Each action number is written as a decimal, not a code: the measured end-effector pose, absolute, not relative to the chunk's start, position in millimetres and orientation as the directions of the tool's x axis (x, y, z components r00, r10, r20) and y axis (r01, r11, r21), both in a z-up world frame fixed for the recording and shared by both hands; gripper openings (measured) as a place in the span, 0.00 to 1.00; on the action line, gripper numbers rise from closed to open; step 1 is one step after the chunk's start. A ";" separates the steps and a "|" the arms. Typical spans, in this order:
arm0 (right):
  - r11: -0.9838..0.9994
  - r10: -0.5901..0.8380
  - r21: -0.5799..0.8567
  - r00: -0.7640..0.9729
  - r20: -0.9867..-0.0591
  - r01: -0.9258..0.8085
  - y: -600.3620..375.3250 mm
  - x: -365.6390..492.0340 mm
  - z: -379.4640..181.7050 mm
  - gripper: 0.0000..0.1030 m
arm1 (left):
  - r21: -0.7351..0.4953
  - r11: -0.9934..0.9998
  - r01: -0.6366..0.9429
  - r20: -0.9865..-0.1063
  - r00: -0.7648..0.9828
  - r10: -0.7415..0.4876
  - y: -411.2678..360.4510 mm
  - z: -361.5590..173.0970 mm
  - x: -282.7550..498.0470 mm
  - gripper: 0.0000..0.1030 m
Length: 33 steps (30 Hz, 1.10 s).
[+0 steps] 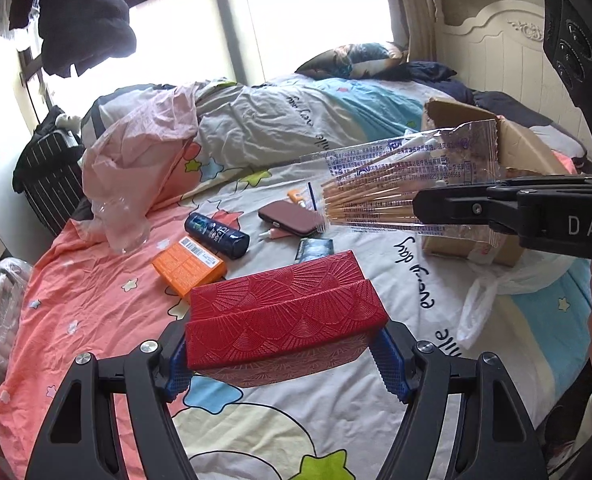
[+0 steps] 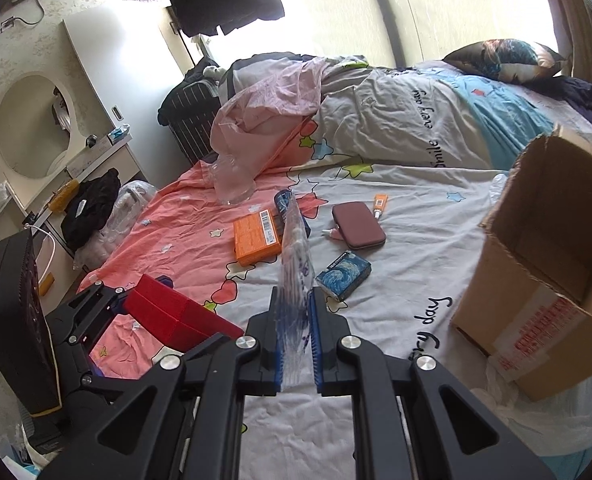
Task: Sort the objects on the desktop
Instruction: 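Carry the red box and swab bag over the open cardboard box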
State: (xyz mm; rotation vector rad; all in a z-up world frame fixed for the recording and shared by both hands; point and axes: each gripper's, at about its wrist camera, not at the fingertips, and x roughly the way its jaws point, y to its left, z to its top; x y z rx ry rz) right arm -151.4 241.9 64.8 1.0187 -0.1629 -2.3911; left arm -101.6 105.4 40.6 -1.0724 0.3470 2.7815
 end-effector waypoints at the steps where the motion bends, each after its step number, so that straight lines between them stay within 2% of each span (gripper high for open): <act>1: -0.852 -0.516 0.307 -0.578 -0.633 0.424 244.3 -148.0 67.3 0.11 | 0.164 -0.963 -0.213 -0.672 -0.739 0.049 107.3 42.9 -100.1 0.73; 15: -0.898 -0.439 0.267 -0.668 -0.601 0.350 295.2 -116.6 94.5 0.11 | 0.146 -0.964 -0.224 -0.626 -0.775 0.086 139.4 77.6 -104.4 0.73; 33: -0.952 -0.297 0.251 -0.736 -0.608 0.177 388.1 -110.9 98.7 0.11 | 0.149 -0.907 -0.394 -0.583 -0.776 0.241 248.6 107.8 -125.4 0.73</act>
